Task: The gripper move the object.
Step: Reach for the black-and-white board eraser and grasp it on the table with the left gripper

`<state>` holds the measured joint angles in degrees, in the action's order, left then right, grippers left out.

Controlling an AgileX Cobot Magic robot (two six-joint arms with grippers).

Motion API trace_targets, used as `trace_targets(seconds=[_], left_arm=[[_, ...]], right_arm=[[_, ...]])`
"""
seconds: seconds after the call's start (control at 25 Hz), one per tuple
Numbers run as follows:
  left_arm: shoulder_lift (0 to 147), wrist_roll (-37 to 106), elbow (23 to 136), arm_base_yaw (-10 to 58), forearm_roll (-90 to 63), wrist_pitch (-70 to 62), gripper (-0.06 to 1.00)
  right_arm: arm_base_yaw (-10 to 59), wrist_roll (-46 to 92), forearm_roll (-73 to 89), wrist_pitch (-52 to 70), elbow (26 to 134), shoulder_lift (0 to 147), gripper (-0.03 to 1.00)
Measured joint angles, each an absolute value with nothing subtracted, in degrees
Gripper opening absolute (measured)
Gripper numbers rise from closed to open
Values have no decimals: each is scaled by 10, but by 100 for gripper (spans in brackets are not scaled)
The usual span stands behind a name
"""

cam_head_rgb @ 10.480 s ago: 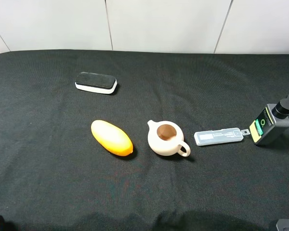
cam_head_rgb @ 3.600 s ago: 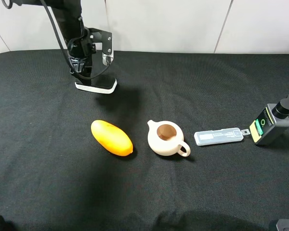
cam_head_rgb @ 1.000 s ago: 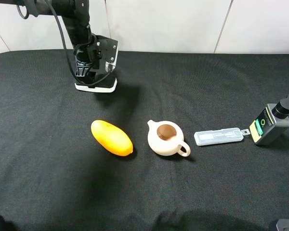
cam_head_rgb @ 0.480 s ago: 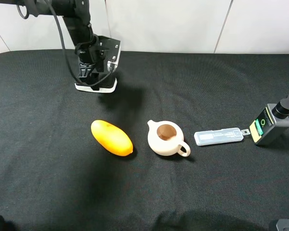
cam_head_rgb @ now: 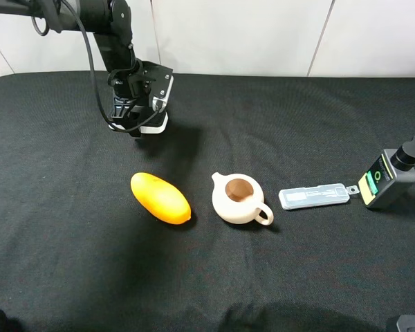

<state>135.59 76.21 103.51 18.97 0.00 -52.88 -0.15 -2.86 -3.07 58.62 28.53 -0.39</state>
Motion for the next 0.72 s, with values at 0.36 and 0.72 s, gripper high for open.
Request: trace_targets(seconds=[0.36,0.72], left_arm=[[1356,762,1035,190,0,-529,79],[1356,762,1035,190,0,-529,79]], right_arm=[[-1,-29,-31,586,285,-4,69],[-1,-29,-31,586,285,-4,69]])
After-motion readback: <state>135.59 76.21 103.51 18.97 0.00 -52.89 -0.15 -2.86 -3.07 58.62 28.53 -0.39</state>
